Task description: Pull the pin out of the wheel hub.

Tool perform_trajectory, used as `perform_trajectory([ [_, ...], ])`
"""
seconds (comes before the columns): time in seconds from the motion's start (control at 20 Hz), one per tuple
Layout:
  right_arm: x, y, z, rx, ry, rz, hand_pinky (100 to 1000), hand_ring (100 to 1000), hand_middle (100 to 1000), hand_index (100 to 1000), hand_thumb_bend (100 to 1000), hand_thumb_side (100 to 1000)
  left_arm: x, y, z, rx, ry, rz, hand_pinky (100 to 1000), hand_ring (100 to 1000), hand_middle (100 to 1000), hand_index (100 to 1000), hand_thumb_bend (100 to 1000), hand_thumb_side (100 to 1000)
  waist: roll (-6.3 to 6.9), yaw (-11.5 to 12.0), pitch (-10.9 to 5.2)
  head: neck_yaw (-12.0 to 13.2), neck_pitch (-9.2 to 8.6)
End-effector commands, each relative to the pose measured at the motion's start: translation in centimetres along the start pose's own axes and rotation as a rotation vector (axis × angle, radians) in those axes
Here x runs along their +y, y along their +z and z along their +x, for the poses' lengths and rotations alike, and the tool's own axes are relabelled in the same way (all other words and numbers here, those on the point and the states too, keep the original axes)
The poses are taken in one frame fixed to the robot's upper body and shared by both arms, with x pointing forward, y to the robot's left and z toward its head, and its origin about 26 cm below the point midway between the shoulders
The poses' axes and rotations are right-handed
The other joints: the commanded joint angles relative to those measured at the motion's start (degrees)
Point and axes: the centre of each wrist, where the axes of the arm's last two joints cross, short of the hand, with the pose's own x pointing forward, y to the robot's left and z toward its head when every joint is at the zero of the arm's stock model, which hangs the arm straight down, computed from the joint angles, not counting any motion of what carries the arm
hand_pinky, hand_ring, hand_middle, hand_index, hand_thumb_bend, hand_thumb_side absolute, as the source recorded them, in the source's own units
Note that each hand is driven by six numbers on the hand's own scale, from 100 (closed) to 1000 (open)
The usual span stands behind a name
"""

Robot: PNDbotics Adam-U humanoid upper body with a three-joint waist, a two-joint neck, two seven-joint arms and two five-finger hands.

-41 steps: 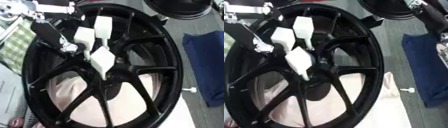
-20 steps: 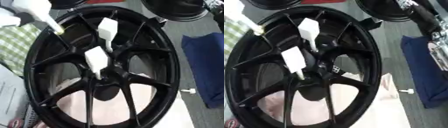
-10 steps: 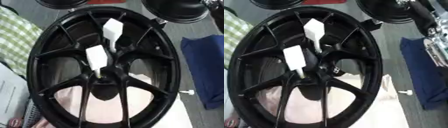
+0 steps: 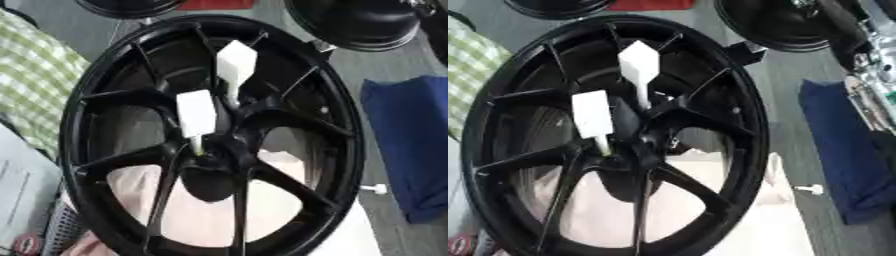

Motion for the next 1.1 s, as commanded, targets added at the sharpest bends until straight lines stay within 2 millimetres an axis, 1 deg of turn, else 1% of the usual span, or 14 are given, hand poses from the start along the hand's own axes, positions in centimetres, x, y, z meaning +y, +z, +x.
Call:
perform_trajectory([
  [0.05, -0.6, -0.3, 1.0, -0.033, 0.018, -0.008, 884, 753, 557, 681, 100, 593, 1.4, 0.2, 0.9, -0.029, -0.016, 0.051, 782, 896, 730, 836, 478, 849, 0.36, 0.1, -1.74, 0.0, -0.67],
  [0.1, -0.6, -0.3, 1.0, -0.033, 0.018, -0.007, 884, 753, 557, 681, 100, 592, 1.4, 0.2, 1.0, -0.034, -0.01, 0.062, 769, 878, 695, 807, 432, 817, 0.35, 0.1, -1.76, 0.0, -0.71],
  [0.15, -0.6, -0.3, 1.0, -0.034, 0.018, -0.007, 884, 753, 557, 681, 100, 592, 1.4, 0.1, 1.2, -0.037, -0.003, 0.077, 769, 878, 695, 807, 432, 817, 0.34, 0.2, -1.77, -0.1, -0.74],
  [0.2, -0.6, -0.3, 1.0, -0.034, 0.019, -0.007, 884, 753, 557, 681, 100, 590, 1.2, 0.1, 1.6, -0.05, 0.007, 0.097, 760, 868, 673, 783, 390, 797, 0.32, 0.2, -1.79, -0.1, -0.72],
  [0.3, -0.6, -0.4, 1.1, -0.039, 0.018, -0.006, 884, 753, 557, 681, 100, 589, 0.4, 0.0, 2.7, -0.101, 0.028, 0.128, 764, 880, 688, 794, 371, 801, 0.32, 0.2, -1.79, -0.1, -0.61],
  [0.5, -0.6, -0.5, 1.3, -0.048, 0.013, -0.006, 885, 753, 558, 681, 100, 591, -2.9, 0.5, 4.6, -0.199, 0.121, 0.175, 750, 871, 660, 781, 339, 800, 0.27, 0.2, -1.54, 0.0, -0.69],
  [0.6, -0.6, -0.6, 1.4, -0.049, 0.007, -0.007, 885, 754, 559, 681, 100, 592, -4.9, 0.8, 5.8, -0.261, 0.207, 0.195, 749, 869, 655, 778, 336, 795, 0.17, 0.2, -1.41, -0.1, -0.81],
  [0.65, -0.5, -0.6, 1.4, -0.049, 0.006, -0.006, 885, 754, 559, 681, 100, 592, -5.4, 1.0, 6.2, -0.273, 0.229, 0.202, 749, 869, 655, 778, 336, 795, 0.15, 0.1, -1.38, -0.1, -0.84],
  [0.7, -0.5, -0.6, 1.4, -0.052, 0.003, -0.003, 885, 754, 560, 681, 100, 591, -6.5, 1.2, 6.9, -0.308, 0.276, 0.205, 743, 863, 642, 772, 325, 776, 0.02, -0.1, -1.41, -0.1, -0.81],
  [0.75, -0.4, -0.7, 1.5, -0.056, -0.001, -0.001, 885, 754, 560, 681, 100, 590, -7.7, 1.5, 7.5, -0.339, 0.331, 0.2, 742, 862, 640, 771, 326, 774, -0.09, -0.3, -1.42, -0.1, -0.81],
  [0.85, -0.3, -0.7, 1.6, -0.06, -0.004, 0.0, 885, 754, 560, 681, 100, 589, -9.4, 2.1, 8.5, -0.375, 0.393, 0.19, 740, 861, 635, 770, 330, 774, -0.32, -0.5, -1.43, 0.0, -0.81],
  [1.0, -0.3, -0.7, 1.6, -0.063, -0.008, -0.001, 885, 754, 560, 681, 100, 587, -11.3, 2.8, 9.6, -0.405, 0.466, 0.176, 739, 859, 632, 767, 333, 772, -0.6, -0.6, -1.46, 0.2, -0.85],
  [1.1, -0.3, -0.8, 1.7, -0.066, -0.012, -0.001, 886, 754, 561, 681, 100, 588, -12.3, 3.0, 9.8, -0.414, 0.521, 0.177, 738, 855, 626, 762, 335, 767, -0.76, -0.6, -1.46, 0.3, -0.9],
])
